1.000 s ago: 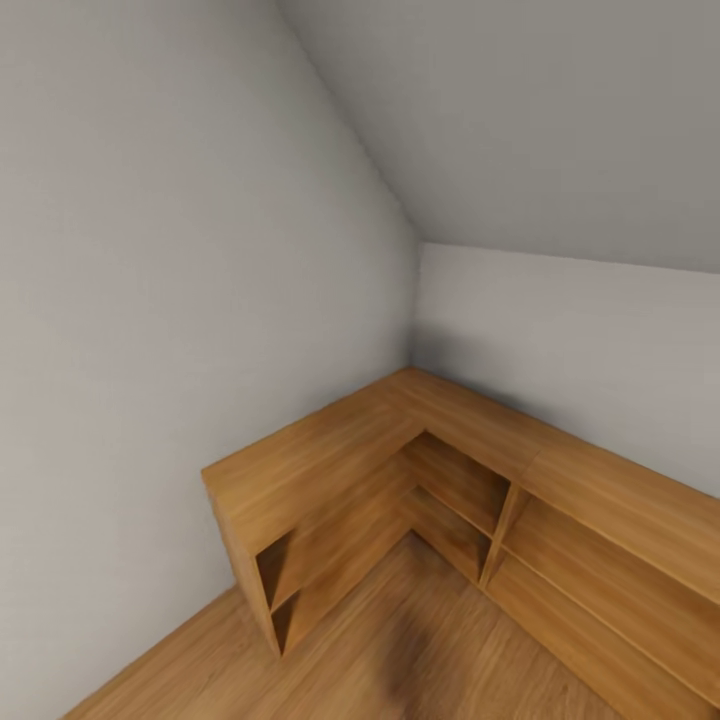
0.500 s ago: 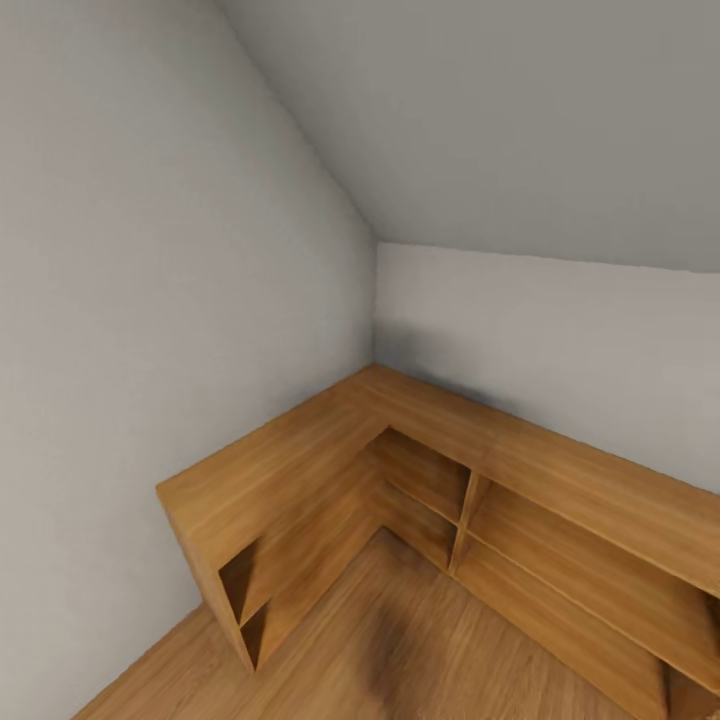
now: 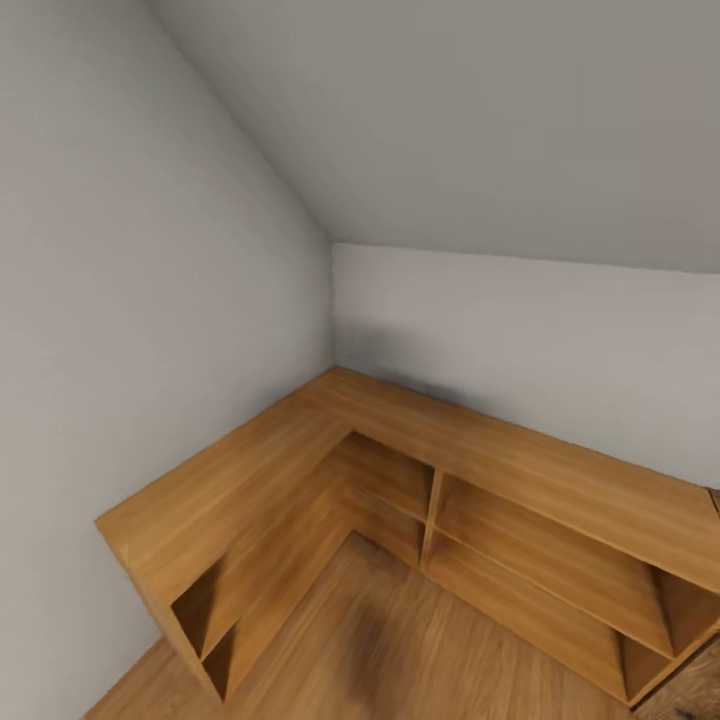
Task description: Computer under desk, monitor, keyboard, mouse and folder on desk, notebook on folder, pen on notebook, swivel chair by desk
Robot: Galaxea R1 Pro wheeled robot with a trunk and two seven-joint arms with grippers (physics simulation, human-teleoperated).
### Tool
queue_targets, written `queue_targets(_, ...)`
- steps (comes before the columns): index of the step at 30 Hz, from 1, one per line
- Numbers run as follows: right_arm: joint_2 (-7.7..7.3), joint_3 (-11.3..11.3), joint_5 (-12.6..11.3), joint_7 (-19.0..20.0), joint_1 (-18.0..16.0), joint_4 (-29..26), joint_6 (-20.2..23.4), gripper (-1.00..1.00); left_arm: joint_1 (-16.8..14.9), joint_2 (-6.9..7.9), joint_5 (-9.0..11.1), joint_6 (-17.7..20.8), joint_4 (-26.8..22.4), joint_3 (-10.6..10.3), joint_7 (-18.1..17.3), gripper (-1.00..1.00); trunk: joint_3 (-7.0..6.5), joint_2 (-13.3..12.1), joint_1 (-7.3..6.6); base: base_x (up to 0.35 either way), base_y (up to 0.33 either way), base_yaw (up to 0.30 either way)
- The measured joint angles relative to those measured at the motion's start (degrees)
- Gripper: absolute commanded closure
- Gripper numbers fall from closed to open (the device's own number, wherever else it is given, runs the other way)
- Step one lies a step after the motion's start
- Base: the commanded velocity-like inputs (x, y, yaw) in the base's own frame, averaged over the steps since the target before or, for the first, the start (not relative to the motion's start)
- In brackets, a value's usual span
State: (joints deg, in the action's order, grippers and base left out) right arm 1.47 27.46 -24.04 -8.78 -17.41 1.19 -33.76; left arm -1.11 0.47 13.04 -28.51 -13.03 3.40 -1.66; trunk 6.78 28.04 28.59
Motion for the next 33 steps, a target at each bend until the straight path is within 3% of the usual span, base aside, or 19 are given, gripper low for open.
queue_targets(16, 0.07, 0.0, 0.0, 0.0, 0.0, 0.0, 0.0, -1.0, 0.0, -0.02, -0.1, -0.1, 2.0, -0.2, 0.0, -1.0, 0.05, 0.0, 0.0, 0.283, 0.0, -0.262)
queue_targets(33, 0.07, 0.0, 0.0, 0.0, 0.0, 0.0, 0.0, -1.0, 0.0, -0.02, -0.1, -0.1, 2.6, -0.2, 0.0, -1.0, 0.52, 0.0, 0.02, 0.033, 0.0, -0.251)
